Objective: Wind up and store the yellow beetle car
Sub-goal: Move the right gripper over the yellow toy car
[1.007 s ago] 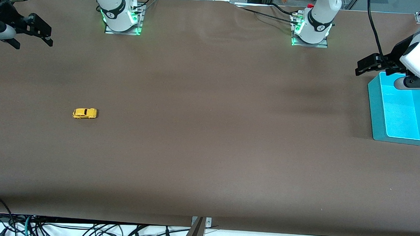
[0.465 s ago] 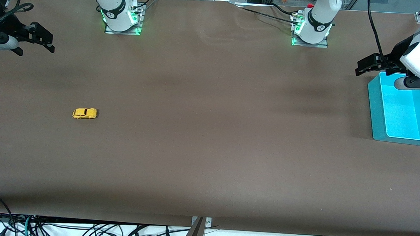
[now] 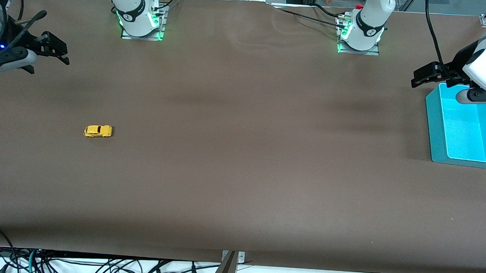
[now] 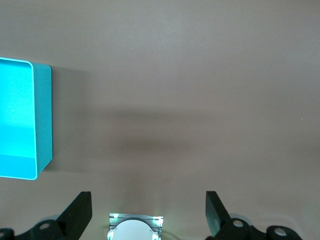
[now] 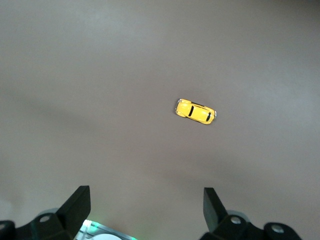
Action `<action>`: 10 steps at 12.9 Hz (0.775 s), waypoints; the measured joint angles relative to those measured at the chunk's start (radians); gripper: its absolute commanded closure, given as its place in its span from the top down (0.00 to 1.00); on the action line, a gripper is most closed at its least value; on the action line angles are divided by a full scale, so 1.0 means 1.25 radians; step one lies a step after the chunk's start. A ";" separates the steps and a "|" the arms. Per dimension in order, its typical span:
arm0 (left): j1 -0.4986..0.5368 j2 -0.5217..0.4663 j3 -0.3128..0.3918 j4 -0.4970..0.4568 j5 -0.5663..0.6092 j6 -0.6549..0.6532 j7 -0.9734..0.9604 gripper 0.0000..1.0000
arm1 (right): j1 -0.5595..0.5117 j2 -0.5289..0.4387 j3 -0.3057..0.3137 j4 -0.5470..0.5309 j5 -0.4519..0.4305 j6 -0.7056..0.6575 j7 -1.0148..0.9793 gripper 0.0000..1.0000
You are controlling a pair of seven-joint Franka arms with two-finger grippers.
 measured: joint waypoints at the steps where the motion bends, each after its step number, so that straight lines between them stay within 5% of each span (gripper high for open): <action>1: 0.000 0.000 0.000 0.000 0.000 0.000 0.000 1.00 | 0.000 0.016 -0.001 -0.004 0.000 0.011 -0.063 1.00; 10: 0.000 0.000 0.002 0.000 0.000 0.000 0.000 1.00 | -0.023 0.110 -0.010 -0.186 -0.005 0.284 -0.593 1.00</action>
